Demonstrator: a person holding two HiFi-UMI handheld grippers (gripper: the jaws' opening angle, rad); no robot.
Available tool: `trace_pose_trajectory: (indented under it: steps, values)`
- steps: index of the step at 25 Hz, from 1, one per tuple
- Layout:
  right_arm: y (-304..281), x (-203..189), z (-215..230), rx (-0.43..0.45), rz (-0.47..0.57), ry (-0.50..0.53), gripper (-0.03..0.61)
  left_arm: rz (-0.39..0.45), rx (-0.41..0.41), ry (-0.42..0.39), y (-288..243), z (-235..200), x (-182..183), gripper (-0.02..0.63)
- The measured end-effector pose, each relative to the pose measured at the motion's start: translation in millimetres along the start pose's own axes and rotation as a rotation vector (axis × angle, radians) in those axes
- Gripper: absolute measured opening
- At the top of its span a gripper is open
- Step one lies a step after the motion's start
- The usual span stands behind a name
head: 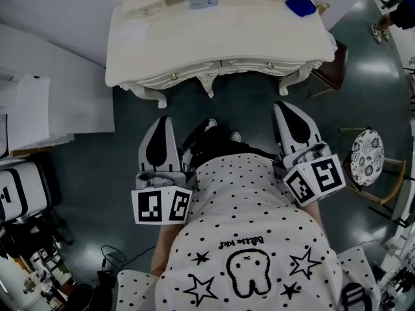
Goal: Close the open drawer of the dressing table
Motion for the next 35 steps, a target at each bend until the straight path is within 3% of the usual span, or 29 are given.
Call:
trace_pose_trajectory:
  steps: [35]
  values:
    - [-1.2,0.7,-0.4,0.006,-0.005,0.009,0.009,0.009,0.002,0.003,-2.3,-1.1,2.3,0.012]
Point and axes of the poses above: the fingertips, and each gripper's own axes: y backward along the fingers, z to its right, x out of its top, the point moved 4 cm from there along y, backward along the fingers, and after that the axes turned 4 degrees about -z, right-handed, at the moved point
